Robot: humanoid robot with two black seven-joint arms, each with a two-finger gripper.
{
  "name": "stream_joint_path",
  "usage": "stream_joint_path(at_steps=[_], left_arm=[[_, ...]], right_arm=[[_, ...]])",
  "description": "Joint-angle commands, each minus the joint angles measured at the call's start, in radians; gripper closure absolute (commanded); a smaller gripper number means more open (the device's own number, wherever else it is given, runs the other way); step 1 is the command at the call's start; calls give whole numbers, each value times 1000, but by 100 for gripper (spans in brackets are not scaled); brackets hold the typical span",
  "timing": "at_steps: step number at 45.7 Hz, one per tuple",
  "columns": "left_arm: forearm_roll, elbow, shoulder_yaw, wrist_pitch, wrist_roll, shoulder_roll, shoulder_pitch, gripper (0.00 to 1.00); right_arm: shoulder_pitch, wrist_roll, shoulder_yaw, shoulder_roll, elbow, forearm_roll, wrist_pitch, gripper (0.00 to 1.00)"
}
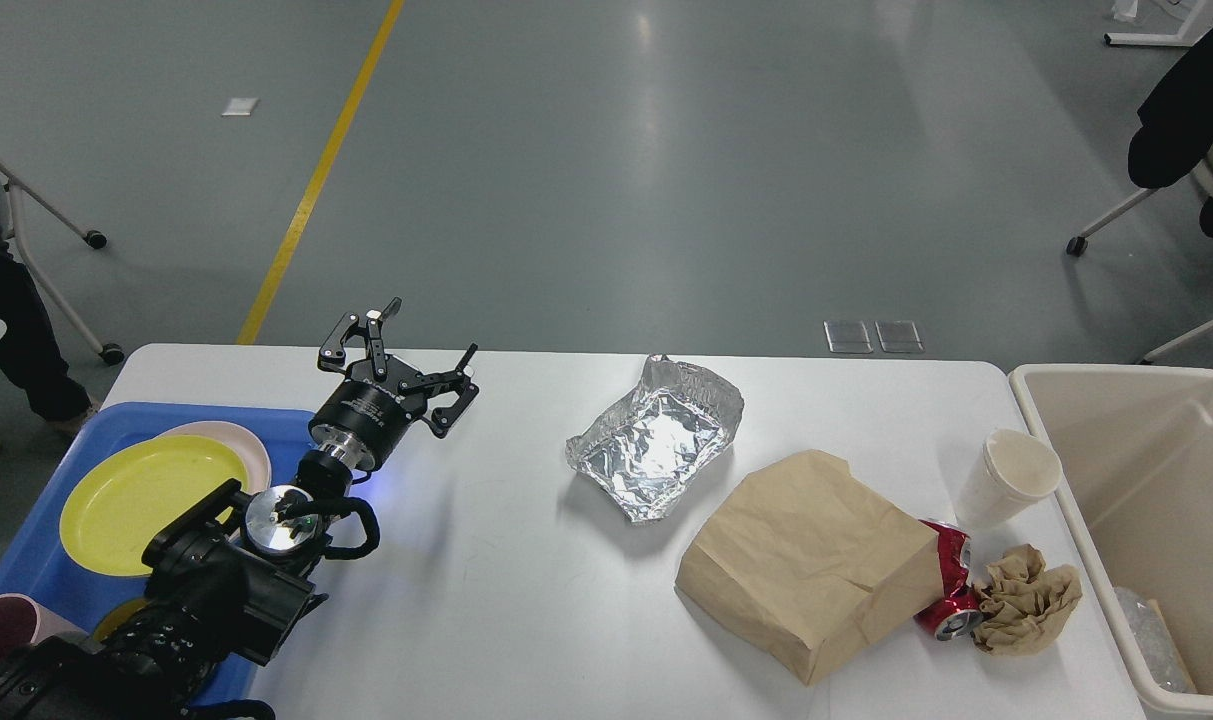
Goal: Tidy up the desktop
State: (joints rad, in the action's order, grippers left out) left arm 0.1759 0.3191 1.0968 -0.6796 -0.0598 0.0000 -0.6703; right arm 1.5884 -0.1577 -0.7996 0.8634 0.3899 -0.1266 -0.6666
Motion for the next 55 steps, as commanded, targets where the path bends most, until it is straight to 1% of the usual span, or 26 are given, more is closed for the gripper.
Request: stream_joint_path(at_steps=[1,9,13,23,31,36,45,55], left_arm=[[-1,0,0,0,0,0,0,3],[1,0,0,0,0,0,0,3],[-1,0,0,0,0,0,0,3],[1,0,0,0,0,0,0,3],[1,0,0,0,0,0,0,3],[1,0,0,0,0,0,0,3],[-1,0,0,0,0,0,0,3],[-1,0,0,0,0,0,0,3]], right_arm=[[59,0,-21,-37,82,-126,-1,0],[108,0,-24,-92,205,-343,-1,0],[113,0,-52,-130,234,-390,-2,0],[122,-2,-168,-231,267,-386,1,0],[82,0,-170,-271,268,-381,15,0],[55,1,-170,-308,297,-380,19,0],[15,-2,-170,-357,299,-301,9,0],[-27,0,-170,-392,299,-294,10,0]])
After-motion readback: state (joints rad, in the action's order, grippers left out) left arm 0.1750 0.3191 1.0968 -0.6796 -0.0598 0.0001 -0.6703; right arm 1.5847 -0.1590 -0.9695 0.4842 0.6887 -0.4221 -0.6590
